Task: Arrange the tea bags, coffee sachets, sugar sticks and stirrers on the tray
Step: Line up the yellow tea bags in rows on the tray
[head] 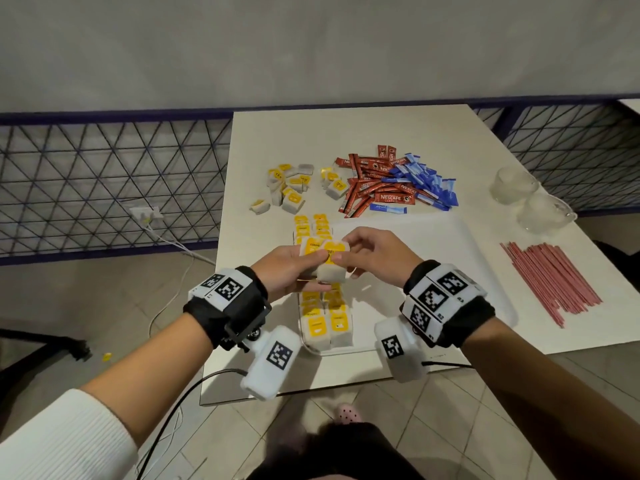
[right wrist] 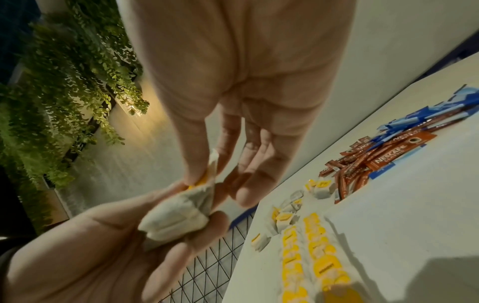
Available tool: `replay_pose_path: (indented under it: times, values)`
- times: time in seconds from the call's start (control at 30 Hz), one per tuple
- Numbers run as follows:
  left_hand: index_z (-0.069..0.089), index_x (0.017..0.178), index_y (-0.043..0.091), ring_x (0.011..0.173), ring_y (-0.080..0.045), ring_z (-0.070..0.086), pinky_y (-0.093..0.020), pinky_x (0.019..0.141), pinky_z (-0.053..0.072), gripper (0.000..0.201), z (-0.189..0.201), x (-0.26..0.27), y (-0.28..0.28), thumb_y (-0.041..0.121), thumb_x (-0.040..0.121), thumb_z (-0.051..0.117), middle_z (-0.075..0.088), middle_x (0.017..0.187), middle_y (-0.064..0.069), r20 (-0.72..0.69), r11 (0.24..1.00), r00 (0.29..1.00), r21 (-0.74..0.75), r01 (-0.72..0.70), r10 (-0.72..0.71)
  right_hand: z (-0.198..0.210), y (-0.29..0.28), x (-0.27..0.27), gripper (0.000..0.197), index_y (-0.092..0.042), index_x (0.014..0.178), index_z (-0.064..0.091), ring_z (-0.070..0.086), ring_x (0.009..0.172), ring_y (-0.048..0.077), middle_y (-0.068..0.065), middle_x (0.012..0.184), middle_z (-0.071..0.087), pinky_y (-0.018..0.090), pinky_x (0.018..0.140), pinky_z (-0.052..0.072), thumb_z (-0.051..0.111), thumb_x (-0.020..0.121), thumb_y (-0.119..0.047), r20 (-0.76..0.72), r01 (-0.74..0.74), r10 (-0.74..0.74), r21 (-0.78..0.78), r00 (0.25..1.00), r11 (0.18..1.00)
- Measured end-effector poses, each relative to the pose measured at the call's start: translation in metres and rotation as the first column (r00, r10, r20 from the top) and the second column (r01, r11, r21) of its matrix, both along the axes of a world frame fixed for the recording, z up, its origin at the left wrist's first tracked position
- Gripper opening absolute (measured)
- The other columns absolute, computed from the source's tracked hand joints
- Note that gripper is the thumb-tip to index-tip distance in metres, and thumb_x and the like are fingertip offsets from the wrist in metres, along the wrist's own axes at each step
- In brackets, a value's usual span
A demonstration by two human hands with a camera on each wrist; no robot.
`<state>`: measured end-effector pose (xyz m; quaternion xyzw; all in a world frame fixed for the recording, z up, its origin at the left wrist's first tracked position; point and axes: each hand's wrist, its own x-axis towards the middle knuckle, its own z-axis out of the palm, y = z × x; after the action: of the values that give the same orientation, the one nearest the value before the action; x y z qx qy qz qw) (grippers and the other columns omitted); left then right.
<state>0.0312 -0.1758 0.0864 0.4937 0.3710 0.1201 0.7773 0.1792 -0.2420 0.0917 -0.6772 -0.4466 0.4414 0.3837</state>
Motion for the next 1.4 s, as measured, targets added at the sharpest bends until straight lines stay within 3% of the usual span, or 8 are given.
replay_pose_path:
  times: [0.2,0.33,0.4,0.63,0.87,1.07,1.3,1.4]
  values:
    - [0.058,0.087,0.012,0.066,-0.013,0.070,-0.024,0.071,0.056,0.013,-0.014,0.010,0.002,0.016,0.095,0.048,0.066,0.055,0.004,-0.052,0.999,0.998,-0.043,0.017,-0.019,-0.016,0.006,0.009,0.018,-0.017,0.074,0.053,0.052,0.052,0.006,0.003,0.067,0.051,0.016,0.048,0.047,0.066,0.083,-0.008,0.003,0.109,-0.109,-0.013,0.994,0.994]
    - [0.061,0.097,0.008,0.066,-0.012,0.070,-0.021,0.065,0.058,0.014,-0.026,0.021,0.012,0.017,0.095,0.050,0.070,0.088,-0.005,-0.128,0.998,0.992,-0.062,0.011,-0.019,-0.028,0.020,0.029,0.018,-0.015,0.073,0.053,0.053,0.043,0.000,0.004,0.064,0.053,0.015,0.047,0.047,0.066,0.083,-0.007,-0.068,0.111,-0.115,-0.060,0.991,0.992]
    - [0.061,0.101,0.006,0.063,-0.011,0.069,-0.023,0.065,0.058,0.017,-0.032,0.027,0.022,0.017,0.094,0.051,0.068,0.092,-0.008,-0.168,0.998,0.986,-0.058,-0.003,-0.007,-0.033,0.033,0.043,0.017,-0.013,0.074,0.053,0.052,0.041,-0.002,0.005,0.064,0.054,0.015,0.046,0.047,0.065,0.083,-0.006,-0.115,0.117,-0.126,-0.088,0.985,0.989]
    - [0.057,0.107,0.005,0.059,-0.010,0.067,-0.021,0.062,0.058,0.018,-0.038,0.051,0.055,0.010,0.097,0.043,0.067,0.081,-0.004,-0.233,0.994,0.968,-0.036,-0.100,0.089,-0.063,0.085,0.098,0.018,-0.013,0.079,0.049,0.052,0.038,0.000,0.010,0.072,0.054,0.017,0.043,0.043,0.065,0.084,-0.008,-0.076,0.080,-0.097,-0.205,0.992,0.976]
    - [0.062,0.101,0.014,0.061,-0.007,0.067,-0.020,0.054,0.054,0.022,-0.036,0.057,0.079,0.020,0.099,0.041,0.069,0.080,0.002,-0.283,0.994,0.954,0.063,-0.087,0.102,-0.098,0.128,0.119,0.020,-0.016,0.076,0.046,0.049,0.054,0.019,0.013,0.087,0.054,0.021,0.043,0.039,0.062,0.087,-0.010,-0.019,-0.008,0.002,-0.344,1.000,0.939]
    - [0.063,0.098,0.014,0.058,-0.007,0.065,-0.018,0.052,0.052,0.021,-0.040,0.059,0.095,0.017,0.097,0.042,0.070,0.067,0.007,-0.295,0.990,0.946,0.080,-0.112,0.131,-0.106,0.148,0.113,0.017,-0.009,0.095,0.052,0.055,0.057,0.019,0.010,0.066,0.058,0.026,0.059,0.047,0.064,0.086,-0.016,0.029,-0.040,0.055,-0.375,0.998,0.926]
    - [0.063,0.091,0.015,0.056,-0.006,0.066,-0.015,0.053,0.053,0.021,-0.048,0.060,0.114,0.017,0.097,0.043,0.069,0.060,0.007,-0.304,0.995,0.950,0.081,-0.054,0.076,-0.112,0.157,0.107,0.021,-0.015,0.075,0.049,0.046,0.050,0.017,0.009,0.077,0.056,0.023,0.049,0.038,0.069,0.082,-0.017,0.086,0.027,0.005,-0.362,0.996,0.932]
    - [0.064,0.091,0.013,0.055,-0.007,0.065,-0.015,0.050,0.050,0.020,-0.051,0.059,0.120,0.017,0.096,0.045,0.068,0.060,0.004,-0.309,0.996,0.948,0.075,-0.051,0.072,-0.111,0.156,0.105,0.022,-0.013,0.076,0.048,0.048,0.051,0.016,0.008,0.075,0.056,0.014,0.040,0.038,0.067,0.084,-0.021,0.178,0.031,0.034,-0.351,0.983,0.936]
